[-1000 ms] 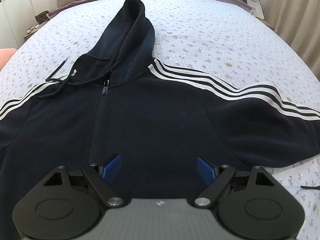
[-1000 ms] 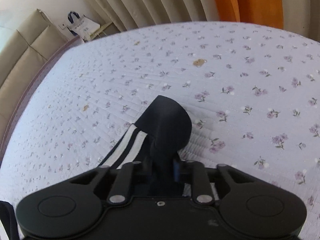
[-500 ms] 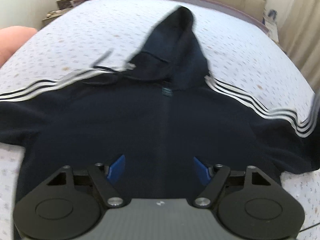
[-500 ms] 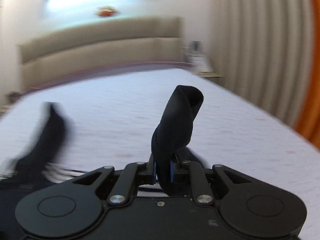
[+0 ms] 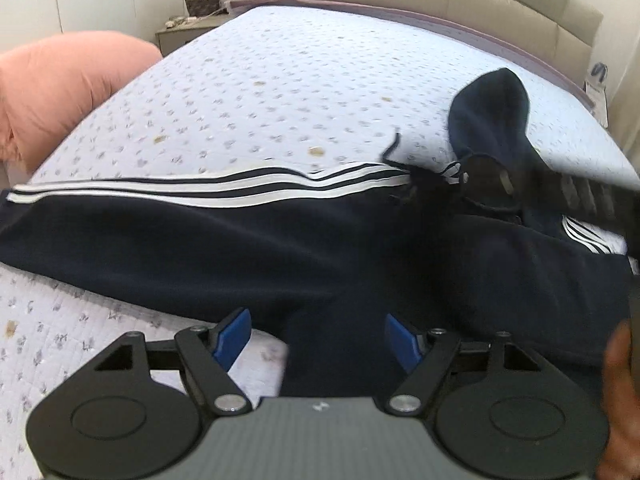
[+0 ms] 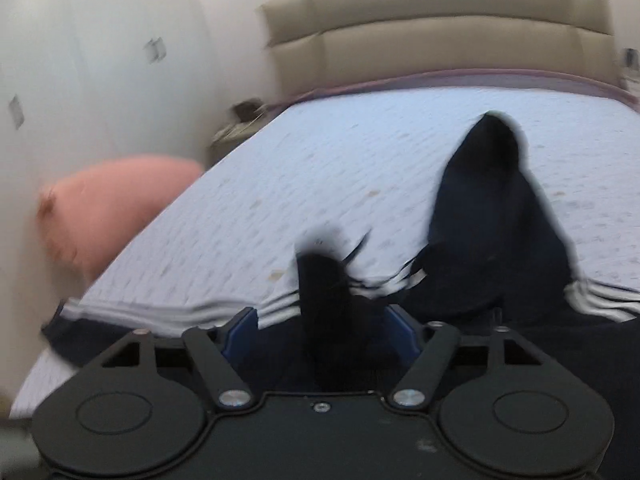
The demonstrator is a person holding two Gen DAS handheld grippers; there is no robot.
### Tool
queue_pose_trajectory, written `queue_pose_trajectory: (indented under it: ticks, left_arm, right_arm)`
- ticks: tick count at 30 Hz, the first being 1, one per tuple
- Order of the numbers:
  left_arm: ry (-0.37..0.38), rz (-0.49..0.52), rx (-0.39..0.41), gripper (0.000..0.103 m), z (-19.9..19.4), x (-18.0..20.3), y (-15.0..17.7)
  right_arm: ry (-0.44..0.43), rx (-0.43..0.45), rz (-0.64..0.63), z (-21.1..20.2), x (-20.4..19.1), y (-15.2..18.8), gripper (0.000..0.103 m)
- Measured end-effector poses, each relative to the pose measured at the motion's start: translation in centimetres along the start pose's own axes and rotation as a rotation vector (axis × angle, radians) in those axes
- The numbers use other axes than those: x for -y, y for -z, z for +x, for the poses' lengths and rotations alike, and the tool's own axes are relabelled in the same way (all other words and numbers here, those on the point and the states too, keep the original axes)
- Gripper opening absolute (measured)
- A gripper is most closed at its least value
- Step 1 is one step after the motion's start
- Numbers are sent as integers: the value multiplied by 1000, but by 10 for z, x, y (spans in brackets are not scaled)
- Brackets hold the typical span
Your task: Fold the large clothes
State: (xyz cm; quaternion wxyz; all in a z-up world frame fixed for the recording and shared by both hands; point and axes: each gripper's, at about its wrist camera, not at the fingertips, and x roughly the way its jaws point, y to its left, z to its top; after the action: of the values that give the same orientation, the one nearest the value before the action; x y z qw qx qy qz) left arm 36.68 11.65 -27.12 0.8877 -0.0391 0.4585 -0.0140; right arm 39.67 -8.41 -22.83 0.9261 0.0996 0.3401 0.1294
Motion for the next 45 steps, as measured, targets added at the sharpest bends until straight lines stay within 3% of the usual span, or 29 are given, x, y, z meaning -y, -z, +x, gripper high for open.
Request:
queue_pose_trajectory:
  ticks: [2,4,5,6,8,11,13,15,17,21,24,26,28,29,30,31,35,38,40,43,45]
  left_arm:
    - [41,-4,-2,76,10,-12,-6]
    - [98,-3,4,76,22,-12,-15]
    - [134,-5,6,76,28,-13,-21]
    - [171,-22,7,76,34,-16,-26]
    - [226,-91,9,76,48,-18,-40]
    - [349,-182,-32,78,81,-20,-60]
    - [378,-220,-102,67,110,-14,-69]
    - [375,-217,-134,10,128,-7,-73]
    - [354,-173,-93,10,127,0,-76]
    - [418,-164,12,10,93,-9,-77]
    - [388,-189,-20,12,100,-19,-67]
    - [317,-177,-83,25,118,-20,-55]
    - [362,-206,-54,26,118,-31,-46]
    - [379,-231,-54,35,115,-36,-45]
    - [378,-246,-50,43,111,-42,-44]
    - [369,-252,-30,46,101,-50,-41]
    - [317,-272,11,49,66,-89,-31]
    - [218,-336,29,50,42,-133,-19]
    - [124,-391,48,50,28,-165,-12]
    - [-34,-501,91,50,13,-222,-7]
    - [-80,-594,123,54,11,-258,-7]
  right_arm:
    - [49,-27,-16,-4,6,11,80]
    - [133,-34,9,-17,26,21,69]
    - [214,-46,23,-22,42,25,54]
    - [282,-63,38,-25,55,28,32]
    - [382,-101,93,-27,84,34,14]
    - [476,-139,160,-21,123,39,14]
    - [482,-192,181,-9,133,47,14]
    - [483,-256,176,3,138,52,14]
    - [501,-260,133,12,132,49,14]
    - [447,-203,101,0,109,41,14]
    - [380,-184,114,4,92,35,15]
    - [339,-196,123,9,81,36,15]
    - [321,-234,116,21,69,42,15]
    - [320,-275,115,32,68,44,15]
    - [318,-336,117,44,68,50,15]
    - [328,-344,106,50,67,53,15]
    - [345,-363,70,46,55,40,21]
    - [325,-289,13,33,39,29,21]
    - [337,-273,-47,34,23,30,26]
    - [352,-360,-76,53,15,44,26]
    - [367,-408,-111,65,14,55,29]
